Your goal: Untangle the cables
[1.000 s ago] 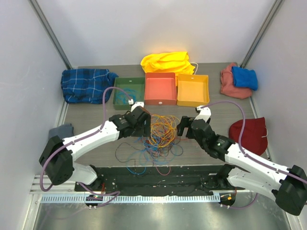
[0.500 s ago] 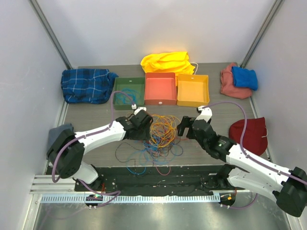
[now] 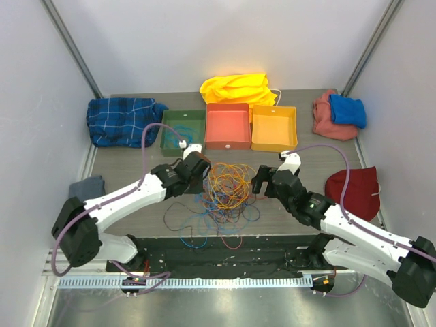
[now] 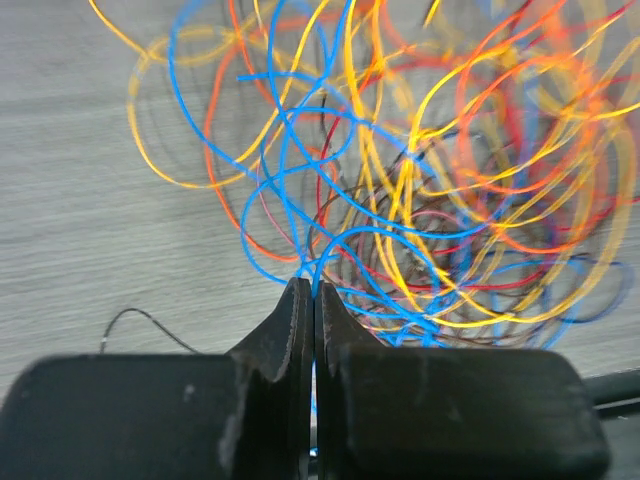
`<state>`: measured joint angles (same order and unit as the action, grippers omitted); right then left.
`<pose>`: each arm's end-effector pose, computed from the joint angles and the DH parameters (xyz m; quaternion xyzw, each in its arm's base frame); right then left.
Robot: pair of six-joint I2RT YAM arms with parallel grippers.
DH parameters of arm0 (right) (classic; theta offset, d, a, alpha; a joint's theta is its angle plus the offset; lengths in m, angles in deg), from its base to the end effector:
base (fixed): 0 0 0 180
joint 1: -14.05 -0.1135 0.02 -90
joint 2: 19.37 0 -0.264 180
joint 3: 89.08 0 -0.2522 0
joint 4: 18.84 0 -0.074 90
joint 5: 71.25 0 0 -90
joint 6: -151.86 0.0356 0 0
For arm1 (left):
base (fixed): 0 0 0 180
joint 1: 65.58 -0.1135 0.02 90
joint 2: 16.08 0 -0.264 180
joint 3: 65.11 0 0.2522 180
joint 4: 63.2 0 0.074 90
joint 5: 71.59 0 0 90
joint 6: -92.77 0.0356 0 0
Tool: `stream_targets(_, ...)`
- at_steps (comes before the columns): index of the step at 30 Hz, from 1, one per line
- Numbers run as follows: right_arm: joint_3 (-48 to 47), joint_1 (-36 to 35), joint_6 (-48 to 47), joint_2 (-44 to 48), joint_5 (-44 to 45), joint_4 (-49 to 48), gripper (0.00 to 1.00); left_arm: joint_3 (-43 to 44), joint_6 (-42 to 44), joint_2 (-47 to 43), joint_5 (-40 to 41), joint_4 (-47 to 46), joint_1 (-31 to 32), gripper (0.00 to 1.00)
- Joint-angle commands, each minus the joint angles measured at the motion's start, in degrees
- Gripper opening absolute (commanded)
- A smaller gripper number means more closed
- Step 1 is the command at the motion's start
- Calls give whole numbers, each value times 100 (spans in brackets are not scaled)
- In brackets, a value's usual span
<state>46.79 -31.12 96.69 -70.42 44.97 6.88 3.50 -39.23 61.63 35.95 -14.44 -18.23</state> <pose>0.1476 0.1262 0.2313 0.0314 0.8608 0.1480 0.4860 0.1910 -0.1915 0.2402 0.0022 0.9506 -0.0882 0.2976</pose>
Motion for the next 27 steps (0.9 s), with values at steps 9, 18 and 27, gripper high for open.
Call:
stream_targets(9, -189, -18, 24, 217, 77, -151, 95, 3063, 1114, -1013, 1611, 859, -7, 0)
stream_targets(18, -215, -18, 50, 692, 103, 95, 95, 4577, 1580, -512, 1639, 903, -7, 0)
stream_targets(27, 5, -27, -292, 1220, -1469, -1361, 97, 5869, 1721, 59, -39, 1131, 2, 0)
